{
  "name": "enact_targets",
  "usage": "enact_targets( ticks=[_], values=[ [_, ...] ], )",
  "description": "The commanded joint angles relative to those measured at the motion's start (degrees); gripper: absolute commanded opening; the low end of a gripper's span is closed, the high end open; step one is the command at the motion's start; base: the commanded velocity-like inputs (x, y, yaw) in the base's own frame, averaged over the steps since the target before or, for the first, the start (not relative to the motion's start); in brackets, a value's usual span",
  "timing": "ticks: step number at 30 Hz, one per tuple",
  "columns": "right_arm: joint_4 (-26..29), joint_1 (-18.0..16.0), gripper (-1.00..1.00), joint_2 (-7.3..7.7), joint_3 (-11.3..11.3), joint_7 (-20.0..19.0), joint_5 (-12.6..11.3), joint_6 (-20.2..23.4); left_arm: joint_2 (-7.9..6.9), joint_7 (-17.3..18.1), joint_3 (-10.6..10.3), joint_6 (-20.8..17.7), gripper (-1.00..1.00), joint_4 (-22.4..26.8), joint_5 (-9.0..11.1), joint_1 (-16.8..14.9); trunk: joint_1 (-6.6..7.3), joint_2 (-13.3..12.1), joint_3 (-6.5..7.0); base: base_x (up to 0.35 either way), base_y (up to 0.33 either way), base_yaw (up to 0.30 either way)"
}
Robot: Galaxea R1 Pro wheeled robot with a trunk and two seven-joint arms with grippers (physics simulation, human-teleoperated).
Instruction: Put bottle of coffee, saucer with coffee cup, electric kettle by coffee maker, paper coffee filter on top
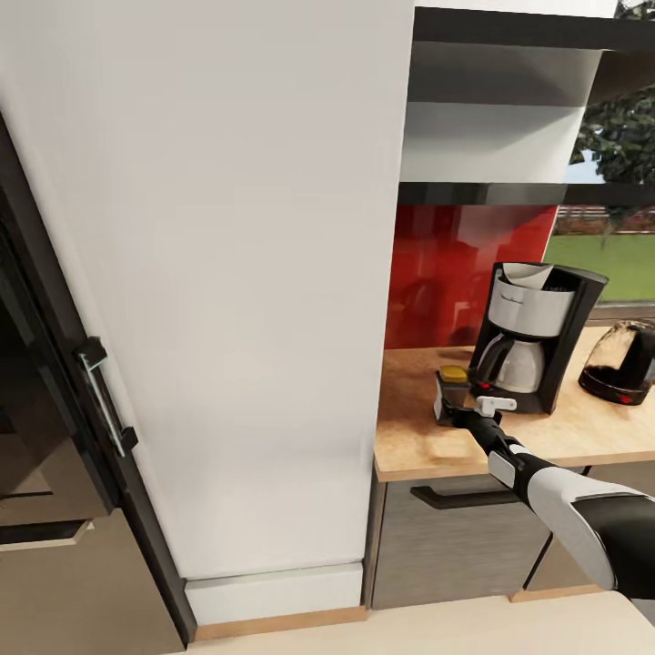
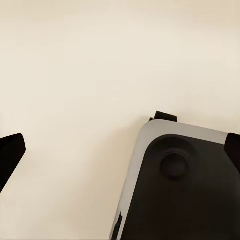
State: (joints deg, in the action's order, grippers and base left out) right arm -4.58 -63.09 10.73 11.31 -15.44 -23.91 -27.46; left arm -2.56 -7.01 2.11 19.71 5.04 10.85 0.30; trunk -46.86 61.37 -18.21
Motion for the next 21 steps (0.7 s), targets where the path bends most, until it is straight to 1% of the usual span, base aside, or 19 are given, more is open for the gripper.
enact_targets(
  ticks=[1, 5, 7, 21],
  values=[
    [-0.25, -0.11, 1.0, -0.01, 0.38, -0.43, -0.61, -0.31, 0.01, -0.02, 0.18, 0.07, 1.0, 0.12, 0.05, 0.02, -0.01, 0.04, -0.06, 0.0, 0.005, 0.0],
    [-0.25, -0.11, 1.0, -0.01, 0.38, -0.39, -0.61, -0.32, 0.01, -0.02, 0.18, 0.07, 1.0, 0.09, 0.05, 0.05, -0.01, 0.04, -0.06, -0.003, -0.001, 0.0],
    [-0.25, -0.11, 1.0, 0.0, 0.38, -0.39, -0.61, -0.32, 0.01, -0.02, 0.18, 0.07, 1.0, 0.09, 0.05, 0.03, -0.01, 0.04, -0.06, -0.15, -0.105, 0.0],
    [-0.25, -0.11, 1.0, -0.01, 0.38, -0.43, -0.61, -0.3, 0.01, -0.02, 0.18, 0.07, 1.0, 0.09, 0.05, 0.05, -0.01, 0.04, -0.06, -0.231, -0.179, 0.0]
  ],
)
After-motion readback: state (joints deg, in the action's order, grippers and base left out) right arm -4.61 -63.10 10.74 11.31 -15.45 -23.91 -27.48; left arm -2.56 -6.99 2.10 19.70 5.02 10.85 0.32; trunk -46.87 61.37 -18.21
